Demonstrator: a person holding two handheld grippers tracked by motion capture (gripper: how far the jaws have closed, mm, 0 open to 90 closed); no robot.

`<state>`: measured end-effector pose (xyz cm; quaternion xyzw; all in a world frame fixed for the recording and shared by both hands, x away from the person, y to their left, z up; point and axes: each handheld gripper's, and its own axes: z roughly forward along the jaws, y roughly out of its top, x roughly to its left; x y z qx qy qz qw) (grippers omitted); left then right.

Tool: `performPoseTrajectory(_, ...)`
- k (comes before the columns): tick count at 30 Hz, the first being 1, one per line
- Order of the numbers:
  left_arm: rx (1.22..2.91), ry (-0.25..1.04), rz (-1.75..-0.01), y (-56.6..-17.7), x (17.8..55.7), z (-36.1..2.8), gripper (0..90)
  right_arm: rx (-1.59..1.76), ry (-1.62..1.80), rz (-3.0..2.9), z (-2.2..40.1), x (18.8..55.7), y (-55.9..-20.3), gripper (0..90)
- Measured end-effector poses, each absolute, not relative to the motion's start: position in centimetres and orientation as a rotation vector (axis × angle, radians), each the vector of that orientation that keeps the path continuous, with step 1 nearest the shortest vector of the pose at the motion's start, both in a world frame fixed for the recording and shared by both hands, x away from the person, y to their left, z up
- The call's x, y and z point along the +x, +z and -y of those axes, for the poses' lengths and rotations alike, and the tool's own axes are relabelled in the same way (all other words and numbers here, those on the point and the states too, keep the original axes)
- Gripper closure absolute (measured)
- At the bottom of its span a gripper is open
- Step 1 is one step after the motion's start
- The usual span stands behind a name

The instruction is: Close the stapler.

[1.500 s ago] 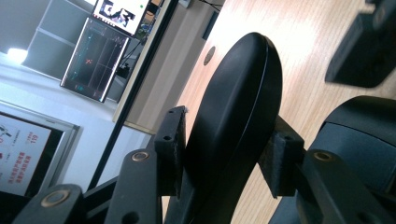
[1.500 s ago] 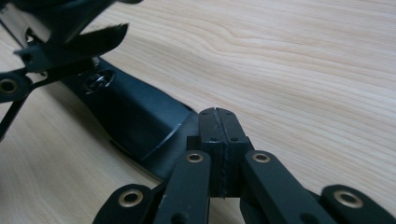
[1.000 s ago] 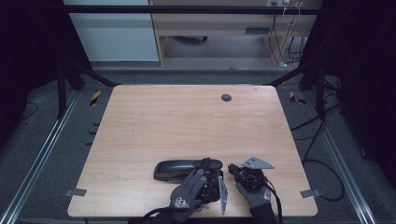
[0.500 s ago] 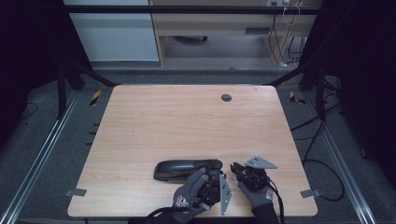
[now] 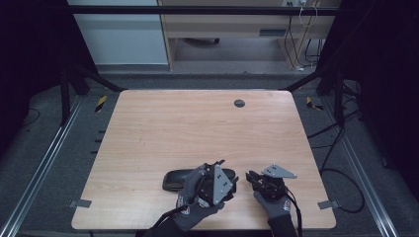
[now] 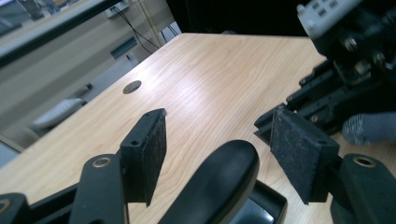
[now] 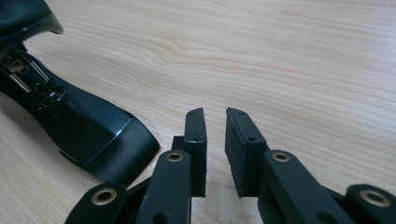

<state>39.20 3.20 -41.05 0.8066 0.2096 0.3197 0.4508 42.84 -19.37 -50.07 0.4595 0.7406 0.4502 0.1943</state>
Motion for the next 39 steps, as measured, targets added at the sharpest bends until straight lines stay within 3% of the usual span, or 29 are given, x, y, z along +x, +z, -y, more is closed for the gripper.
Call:
performPoseTrajectory(6,1.943,0.748,-0.604,-40.1,40.5,-5.4,36.5,1.265,1.290,-2.069,19.3,42.6,-49.5,81.1)
performPoseTrajectory(13,1.895,0.752,-0.679,-39.5,41.4,-8.3,37.4,1.241,1.316,-2.073,19.3,42.7,-48.5,89.8)
performPoseTrajectory(39,1.787,0.808,-1.019,-41.6,42.5,-21.0,38.8,1.120,1.439,-2.101,17.6,42.8,-43.7,90.0)
